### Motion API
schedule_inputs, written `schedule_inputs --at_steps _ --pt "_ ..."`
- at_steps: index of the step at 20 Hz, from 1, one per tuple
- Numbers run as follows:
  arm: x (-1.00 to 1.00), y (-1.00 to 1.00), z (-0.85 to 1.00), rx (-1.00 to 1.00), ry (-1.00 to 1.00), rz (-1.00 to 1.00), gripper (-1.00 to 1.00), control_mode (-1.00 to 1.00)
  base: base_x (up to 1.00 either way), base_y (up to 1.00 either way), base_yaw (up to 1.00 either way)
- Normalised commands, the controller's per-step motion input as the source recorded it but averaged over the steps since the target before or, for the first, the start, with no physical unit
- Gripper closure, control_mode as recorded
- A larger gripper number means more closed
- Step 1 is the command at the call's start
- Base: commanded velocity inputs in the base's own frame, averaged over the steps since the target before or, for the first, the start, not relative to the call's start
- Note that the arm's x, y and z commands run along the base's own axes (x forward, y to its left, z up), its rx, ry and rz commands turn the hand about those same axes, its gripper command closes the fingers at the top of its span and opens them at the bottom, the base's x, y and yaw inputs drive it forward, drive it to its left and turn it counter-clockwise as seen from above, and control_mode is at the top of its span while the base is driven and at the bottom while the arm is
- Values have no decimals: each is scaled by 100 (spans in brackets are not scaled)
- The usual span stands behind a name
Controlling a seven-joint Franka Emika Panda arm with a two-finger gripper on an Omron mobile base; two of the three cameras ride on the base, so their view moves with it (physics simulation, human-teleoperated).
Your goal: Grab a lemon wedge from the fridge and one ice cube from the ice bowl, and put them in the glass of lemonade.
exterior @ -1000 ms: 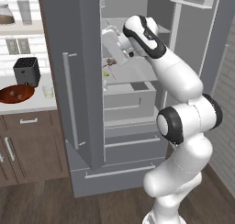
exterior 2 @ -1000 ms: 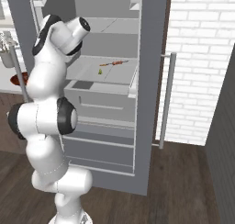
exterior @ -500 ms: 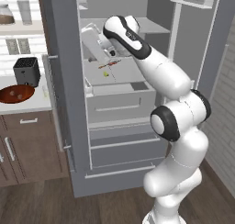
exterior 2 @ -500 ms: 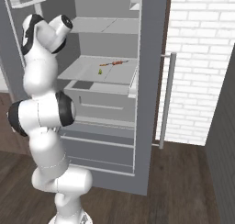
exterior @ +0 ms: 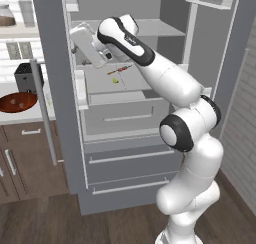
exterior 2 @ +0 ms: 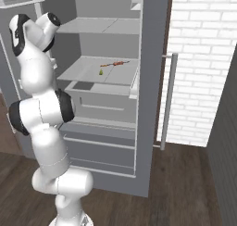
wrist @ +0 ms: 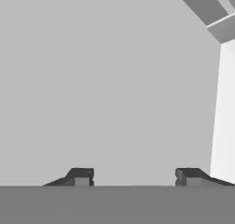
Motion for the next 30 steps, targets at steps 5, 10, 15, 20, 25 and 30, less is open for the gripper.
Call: schedule_inputs --at_steps 5,10,15,20,25,30 --pt "-21 -18 0 0 -2 0 -100 -100 0 0 0" --pt "-75 -93 14 4 -14 -6 -100 -100 0 0 0" --pt "-85 -91 4 -5 -10 -14 -100 -100 0 0 0" --pt "-58 -79 0 -23 0 -19 -100 -100 0 0 0" --pt "-80 -45 -6 -29 -3 -16 -100 -100 0 0 0" --pt "-71 -52 -45 -19 0 -7 -100 -100 0 0 0"
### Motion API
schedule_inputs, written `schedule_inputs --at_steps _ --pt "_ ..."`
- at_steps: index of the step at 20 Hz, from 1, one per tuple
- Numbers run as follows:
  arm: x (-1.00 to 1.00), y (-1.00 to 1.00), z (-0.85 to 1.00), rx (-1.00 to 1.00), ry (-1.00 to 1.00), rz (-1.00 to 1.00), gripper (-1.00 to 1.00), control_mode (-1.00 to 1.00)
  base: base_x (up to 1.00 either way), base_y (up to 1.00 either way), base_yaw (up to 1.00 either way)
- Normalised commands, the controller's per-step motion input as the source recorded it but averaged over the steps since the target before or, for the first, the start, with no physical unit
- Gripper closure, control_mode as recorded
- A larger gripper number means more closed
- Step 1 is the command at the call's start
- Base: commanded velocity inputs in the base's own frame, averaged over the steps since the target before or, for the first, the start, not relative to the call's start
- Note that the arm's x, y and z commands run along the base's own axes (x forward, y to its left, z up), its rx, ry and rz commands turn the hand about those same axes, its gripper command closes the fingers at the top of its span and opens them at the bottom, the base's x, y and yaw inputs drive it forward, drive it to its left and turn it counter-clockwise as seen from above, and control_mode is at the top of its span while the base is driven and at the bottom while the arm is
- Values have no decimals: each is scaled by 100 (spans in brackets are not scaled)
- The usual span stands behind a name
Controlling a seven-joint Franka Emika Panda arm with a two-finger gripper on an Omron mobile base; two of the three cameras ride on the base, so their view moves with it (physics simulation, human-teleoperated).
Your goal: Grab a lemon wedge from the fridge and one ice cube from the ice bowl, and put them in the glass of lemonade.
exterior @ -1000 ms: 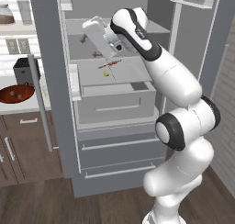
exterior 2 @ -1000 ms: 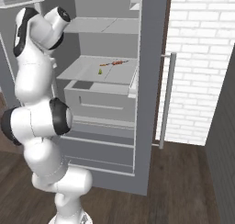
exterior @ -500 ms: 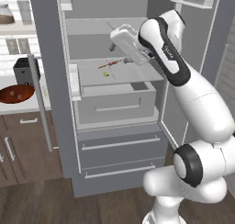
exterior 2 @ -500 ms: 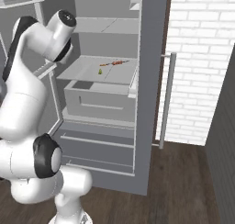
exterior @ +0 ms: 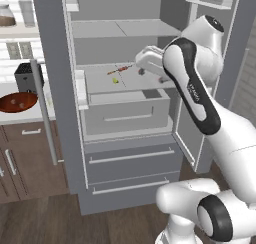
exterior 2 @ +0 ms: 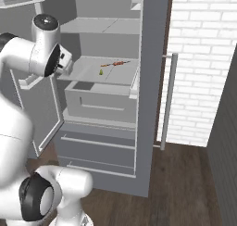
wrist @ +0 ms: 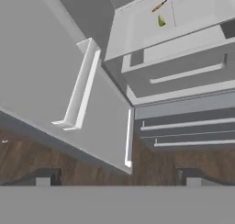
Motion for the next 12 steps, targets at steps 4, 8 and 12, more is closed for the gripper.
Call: schedule_inputs --at_steps 4,8,12 --pt "-89 -47 -19 -16 0 -6 -100 -100 0 0 0" --pt "-83 -21 -13 -16 0 -2 -100 -100 0 0 0" --pt "-64 -3 -17 -22 0 0 -100 -100 0 0 0"
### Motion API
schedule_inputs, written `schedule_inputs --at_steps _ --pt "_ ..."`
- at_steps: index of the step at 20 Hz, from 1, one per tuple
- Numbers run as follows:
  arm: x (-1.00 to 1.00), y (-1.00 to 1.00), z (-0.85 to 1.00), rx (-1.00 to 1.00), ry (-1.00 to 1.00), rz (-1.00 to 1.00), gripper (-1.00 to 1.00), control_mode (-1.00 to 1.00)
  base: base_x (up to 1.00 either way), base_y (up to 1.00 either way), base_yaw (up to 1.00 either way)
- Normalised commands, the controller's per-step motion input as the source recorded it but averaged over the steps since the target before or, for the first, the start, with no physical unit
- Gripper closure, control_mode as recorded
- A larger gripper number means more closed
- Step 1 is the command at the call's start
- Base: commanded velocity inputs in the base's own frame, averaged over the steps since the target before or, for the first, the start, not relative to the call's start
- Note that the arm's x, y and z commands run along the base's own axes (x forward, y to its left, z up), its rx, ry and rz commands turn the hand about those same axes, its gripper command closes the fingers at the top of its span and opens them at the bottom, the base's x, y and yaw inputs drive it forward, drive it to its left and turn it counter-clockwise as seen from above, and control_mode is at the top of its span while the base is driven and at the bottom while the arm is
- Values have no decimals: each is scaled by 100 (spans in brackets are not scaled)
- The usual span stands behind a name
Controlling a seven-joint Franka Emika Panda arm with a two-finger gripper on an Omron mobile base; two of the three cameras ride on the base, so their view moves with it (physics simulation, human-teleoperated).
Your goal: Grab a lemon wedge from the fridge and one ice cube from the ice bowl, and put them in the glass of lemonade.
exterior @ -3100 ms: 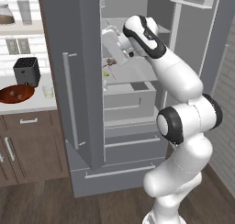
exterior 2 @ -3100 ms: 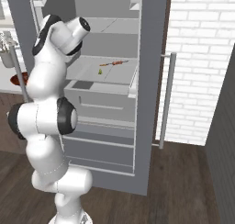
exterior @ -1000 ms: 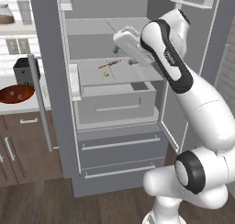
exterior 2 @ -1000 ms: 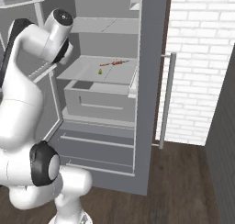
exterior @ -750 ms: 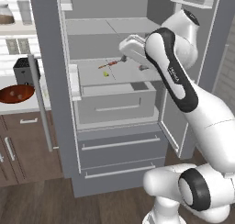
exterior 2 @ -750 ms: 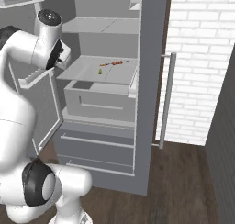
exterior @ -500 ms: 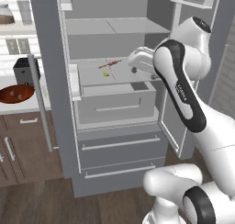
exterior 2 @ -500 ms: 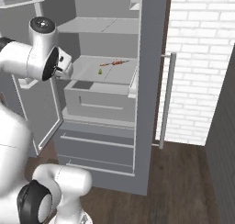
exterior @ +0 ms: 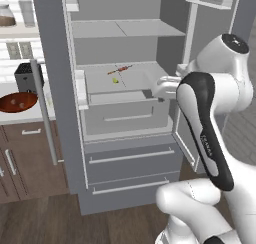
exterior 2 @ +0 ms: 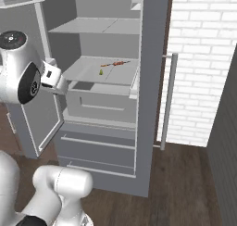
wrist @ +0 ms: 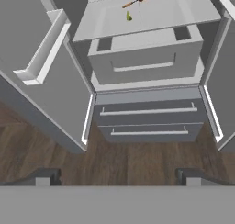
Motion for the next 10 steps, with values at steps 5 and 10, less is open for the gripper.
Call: schedule_inputs --at_steps 5,10 --pt "-66 -9 -9 0 -1 0 -100 -100 0 0 0" --pt "-12 -21 -6 0 0 0 -100 -100 0 0 0"
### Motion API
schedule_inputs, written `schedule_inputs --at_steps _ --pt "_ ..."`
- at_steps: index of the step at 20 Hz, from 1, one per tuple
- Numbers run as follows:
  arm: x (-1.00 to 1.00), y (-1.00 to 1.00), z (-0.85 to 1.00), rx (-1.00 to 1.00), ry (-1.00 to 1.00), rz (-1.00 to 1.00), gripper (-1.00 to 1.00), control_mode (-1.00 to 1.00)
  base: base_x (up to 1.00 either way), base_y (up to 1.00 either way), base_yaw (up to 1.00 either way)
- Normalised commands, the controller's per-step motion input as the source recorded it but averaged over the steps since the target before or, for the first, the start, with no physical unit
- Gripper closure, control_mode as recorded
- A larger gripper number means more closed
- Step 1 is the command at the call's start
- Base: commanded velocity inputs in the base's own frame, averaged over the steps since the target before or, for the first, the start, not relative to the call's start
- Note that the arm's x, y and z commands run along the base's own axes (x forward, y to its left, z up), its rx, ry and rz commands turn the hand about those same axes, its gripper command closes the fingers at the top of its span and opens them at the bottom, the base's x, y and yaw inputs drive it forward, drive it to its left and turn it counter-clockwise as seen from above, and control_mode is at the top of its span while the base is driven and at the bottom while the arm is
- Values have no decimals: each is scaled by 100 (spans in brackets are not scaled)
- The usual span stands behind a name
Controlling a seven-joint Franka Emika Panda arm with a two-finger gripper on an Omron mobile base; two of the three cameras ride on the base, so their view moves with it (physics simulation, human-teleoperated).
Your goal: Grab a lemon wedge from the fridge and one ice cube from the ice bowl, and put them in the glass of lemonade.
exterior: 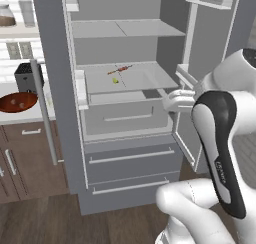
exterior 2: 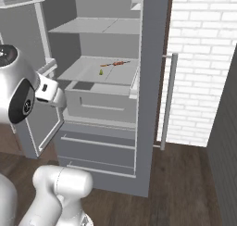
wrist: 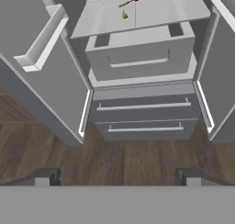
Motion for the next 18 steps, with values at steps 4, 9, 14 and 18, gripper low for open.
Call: schedule_inputs --at_steps 4,9,14,18 --pt "0 -1 -6 0 0 0 -100 -100 0 0 0" --pt "0 0 -7 0 0 0 -100 -100 0 0 0" --pt "2 0 -8 0 0 0 -100 100 29 1 0" --pt "0 0 0 0 0 0 -100 100 100 0 0"
